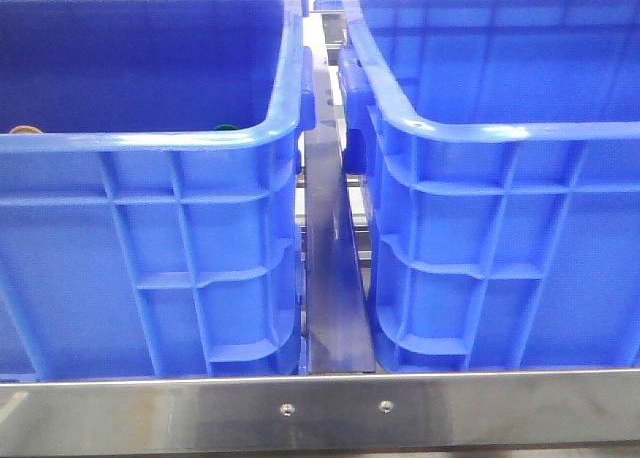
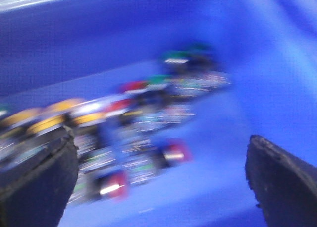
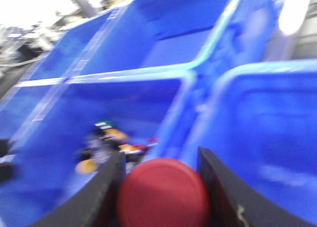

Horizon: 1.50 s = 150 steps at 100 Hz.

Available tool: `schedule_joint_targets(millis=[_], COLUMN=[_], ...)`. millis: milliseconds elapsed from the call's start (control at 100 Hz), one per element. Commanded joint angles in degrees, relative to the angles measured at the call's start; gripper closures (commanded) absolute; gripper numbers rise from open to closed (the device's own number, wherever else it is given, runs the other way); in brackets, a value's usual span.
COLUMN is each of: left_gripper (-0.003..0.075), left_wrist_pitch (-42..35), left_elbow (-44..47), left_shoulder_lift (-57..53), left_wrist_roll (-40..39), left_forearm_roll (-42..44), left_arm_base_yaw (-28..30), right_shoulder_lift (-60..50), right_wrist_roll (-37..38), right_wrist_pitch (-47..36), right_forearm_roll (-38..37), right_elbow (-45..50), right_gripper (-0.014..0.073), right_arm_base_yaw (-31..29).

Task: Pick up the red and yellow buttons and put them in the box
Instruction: 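Lower the red button into the empty bin with the right gripper and release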

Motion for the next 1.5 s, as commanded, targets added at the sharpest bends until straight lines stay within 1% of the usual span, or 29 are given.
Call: schedule_joint_targets(millis=[0,80,200,250,300,370,420,440,490,510,560,570,590,780,920,1180,1330,1490], left_gripper=[0.0080,0.0080,0.0085,0.0109,0.0160,0.0278,0.0399,0.0431,0.0559,0.0589,0.0706,0.0706,0.0743,0.0739,0.0739,0.0739,0.0739,0.0739], left_wrist_pitch=[-4.27,-4.27,-4.27,-4.27,-4.27,-4.27,-4.27,-4.27,-4.27,-4.27,-4.27,-4.27,-4.27,-4.27,-4.27,-4.19,-4.19,-4.19], left_elbow=[1.56,4.48,7.97,9.05,9.74,10.30,10.53,10.63,10.63,10.63,10.63,10.63,10.63,10.63,10.63,10.63,10.63,10.63], left_shoulder_lift=[-5.37,-9.56,-15.62,-17.88,-19.88,-22.09,-23.34,-23.78,-24.52,-24.76,-24.96,-24.96,-24.96,-24.96,-24.96,-24.96,-24.96,-24.96], left_wrist_roll=[-1.13,-1.13,-1.13,-1.13,-1.13,-1.13,-1.13,-1.13,-1.13,-1.13,-1.13,-1.13,-1.13,-1.13,-1.13,-1.13,-1.13,-1.13], left_forearm_roll=[0.62,0.62,0.72,1.01,1.12,1.57,2.02,2.15,2.15,2.15,2.15,2.15,2.15,2.17,2.17,2.17,2.17,2.17], left_arm_base_yaw=[4.80,8.84,12.81,13.62,14.20,14.21,14.21,14.21,14.21,14.21,14.21,14.21,14.21,14.21,14.21,14.21,14.21,14.21], right_shoulder_lift=[-1.22,-1.10,-0.21,0.59,1.70,3.86,5.67,6.51,8.49,9.38,11.58,12.20,12.82,21.41,26.75,33.83,34.37,34.30], right_wrist_roll=[-3.15,-5.98,-11.38,-13.12,-14.78,-17.09,-19.40,-20.51,-23.61,-25.11,-28.21,-29.09,-30.00,-40.06,-45.31,-45.89,-45.89,-45.65], right_wrist_pitch=[-3.03,-5.53,-9.57,-11.17,-13.18,-15.91,-17.62,-18.16,-19.08,-19.23,-19.21,-19.21,-19.14,-19.14,-19.14,-20.85,-23.64,-23.94], right_forearm_roll=[1.86,1.23,1.23,1.29,1.29,1.88,3.26,3.97,6.19,7.15,9.28,9.59,10.59,17.87,21.64,22.16,22.16,22.16], right_elbow=[-2.03,-2.03,-2.03,-2.03,-2.03,-2.03,-2.03,-2.09,-2.16,-2.32,-2.77,-2.93,-3.15,-7.04,-10.28,-14.59,-14.08,-13.81], right_gripper=[0.0411,0.0411,0.0411,0.0411,0.0411,0.0411,0.0411,0.0411,0.0411,0.0411,0.0411,0.0411,0.0411,0.0411,0.0411,0.0411,0.0407,0.0397], right_arm_base_yaw=[-0.35,-0.35,-0.27,-0.23,-0.16,-0.16,-0.16,-0.16,-0.16,-0.16,-0.16,-0.16,-0.16,-0.16,-0.16,-0.16,-0.16,-0.16])
